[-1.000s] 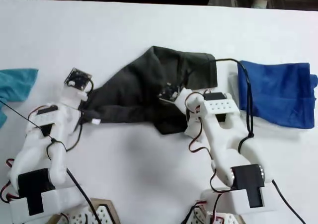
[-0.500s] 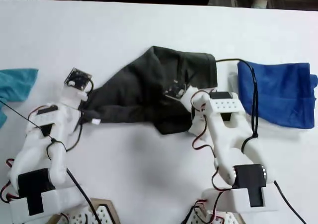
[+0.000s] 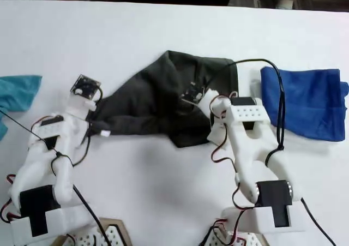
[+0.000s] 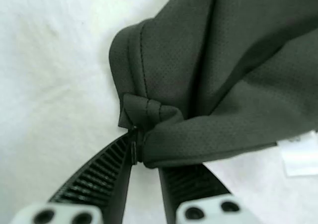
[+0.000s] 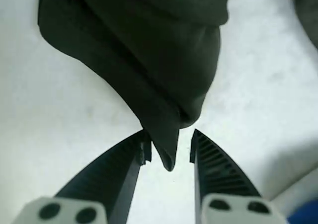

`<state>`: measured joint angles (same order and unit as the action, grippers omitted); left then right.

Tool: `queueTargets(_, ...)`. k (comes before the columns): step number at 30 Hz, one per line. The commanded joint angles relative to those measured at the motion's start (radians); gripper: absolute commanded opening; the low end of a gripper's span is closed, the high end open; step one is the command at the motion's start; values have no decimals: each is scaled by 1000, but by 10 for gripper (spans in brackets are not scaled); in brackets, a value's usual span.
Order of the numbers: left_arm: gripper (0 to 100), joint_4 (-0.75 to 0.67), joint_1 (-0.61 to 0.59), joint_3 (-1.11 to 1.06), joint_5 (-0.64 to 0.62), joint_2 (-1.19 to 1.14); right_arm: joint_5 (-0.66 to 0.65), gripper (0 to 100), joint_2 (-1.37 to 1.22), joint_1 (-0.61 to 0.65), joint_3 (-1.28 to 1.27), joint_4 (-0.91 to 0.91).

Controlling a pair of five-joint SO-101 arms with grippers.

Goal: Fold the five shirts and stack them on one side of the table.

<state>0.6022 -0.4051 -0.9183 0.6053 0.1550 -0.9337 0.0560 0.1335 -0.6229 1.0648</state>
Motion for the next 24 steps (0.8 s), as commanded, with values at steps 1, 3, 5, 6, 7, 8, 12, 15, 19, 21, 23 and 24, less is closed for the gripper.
queueTargets(1, 25, -14, 2, -1, -9, 43, -5, 137, 2, 10, 37, -2)
queueTargets(3, 25, -14, 2, -1, -9, 43, -5, 132, 1, 21, 37, -2)
queueTargets(5, 25, -14, 2, -1, -9, 43, -5, 91, 1, 27, 37, -5)
queueTargets(6, 25, -14, 2, -1, -9, 43, -5, 43, 1, 27, 40, -7)
queueTargets(7, 25, -14, 2, -1, -9, 43, -5, 9, 2, 25, 43, -8)
queueTargets(8, 25, -14, 2, -1, -9, 43, -5, 26, 8, 22, 46, -8)
queueTargets(12, 25, -14, 2, -1, -9, 43, -6, 22, 16, 18, 120, 25)
queueTargets(15, 25, -9, 2, 1, -9, 48, -6, 22, 48, 10, 226, 102)
queueTargets(19, 24, 92, 25, 94, -8, 71, -5, 22, 87, 10, 304, 110)
queueTargets(21, 24, 235, 44, 208, -5, 106, -5, 22, 102, 8, 325, 91)
queueTargets(23, 24, 397, 58, 352, -2, 153, 18, 22, 125, 2, 356, 82)
queueTargets(24, 24, 470, 64, 430, 0, 178, 51, 22, 143, -5, 373, 79)
